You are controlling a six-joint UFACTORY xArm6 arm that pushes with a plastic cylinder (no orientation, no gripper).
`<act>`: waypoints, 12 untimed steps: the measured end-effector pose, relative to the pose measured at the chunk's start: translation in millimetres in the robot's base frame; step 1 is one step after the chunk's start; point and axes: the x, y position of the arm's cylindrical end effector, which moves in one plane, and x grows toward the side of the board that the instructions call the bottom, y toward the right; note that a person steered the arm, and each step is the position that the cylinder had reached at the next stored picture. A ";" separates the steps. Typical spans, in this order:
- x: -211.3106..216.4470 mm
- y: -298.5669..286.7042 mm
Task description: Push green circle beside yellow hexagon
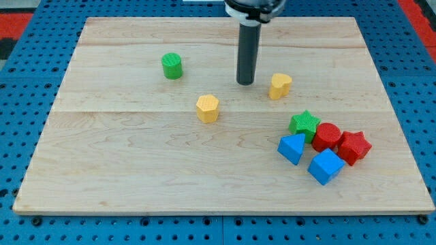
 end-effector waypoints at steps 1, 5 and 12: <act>-0.9 55.7; -24.3 61.5; -17.0 -133.3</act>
